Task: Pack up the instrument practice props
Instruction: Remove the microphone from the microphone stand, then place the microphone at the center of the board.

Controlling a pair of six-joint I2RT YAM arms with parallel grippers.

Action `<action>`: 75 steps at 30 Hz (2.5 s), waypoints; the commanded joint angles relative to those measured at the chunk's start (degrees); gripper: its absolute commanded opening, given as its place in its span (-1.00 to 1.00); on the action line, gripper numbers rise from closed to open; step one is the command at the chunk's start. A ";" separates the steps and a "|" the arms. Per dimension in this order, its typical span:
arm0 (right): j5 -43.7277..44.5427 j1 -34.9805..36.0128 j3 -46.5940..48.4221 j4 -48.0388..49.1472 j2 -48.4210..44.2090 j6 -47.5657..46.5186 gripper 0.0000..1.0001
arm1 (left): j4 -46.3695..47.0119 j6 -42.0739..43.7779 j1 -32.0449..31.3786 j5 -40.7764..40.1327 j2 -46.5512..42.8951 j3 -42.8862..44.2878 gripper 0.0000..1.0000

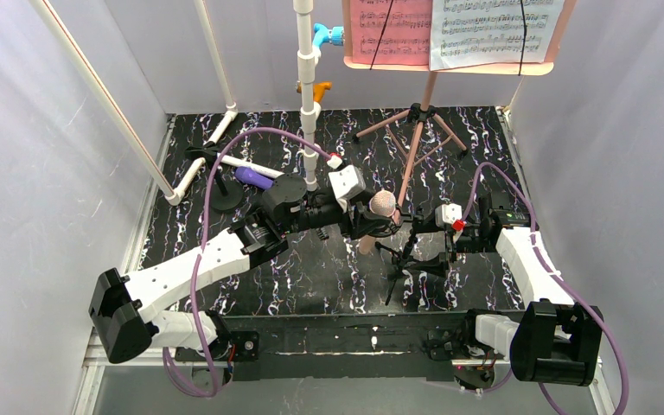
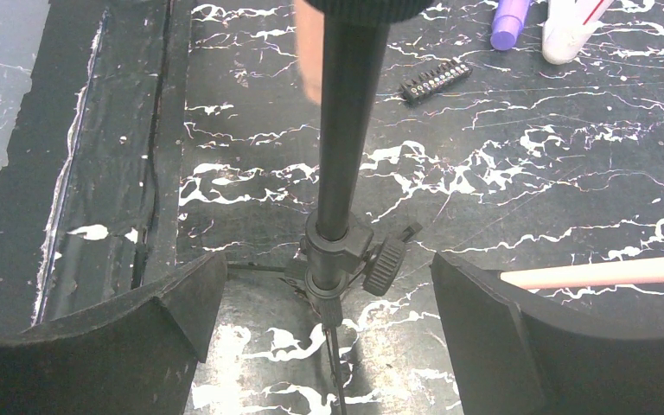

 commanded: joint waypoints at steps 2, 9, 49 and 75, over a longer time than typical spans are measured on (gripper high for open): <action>-0.75 -0.37 0.90 -1.41 0.20 -0.85 0.96 | 1.30 -0.02 -0.18 0.02 -0.50 2.25 -0.76; -0.57 -0.33 1.00 -1.33 0.20 -0.91 0.96 | 1.30 -0.45 -0.11 -0.53 -1.72 5.54 -0.94; 0.35 -0.37 0.82 -1.03 0.35 -1.05 0.97 | -2.92 -5.78 -0.10 -12.55 -2.69 26.60 -1.00; 1.10 -0.37 0.65 -0.98 0.75 -1.13 0.97 | -30.48 -8.01 -0.18 -35.64 -17.42 29.48 -1.00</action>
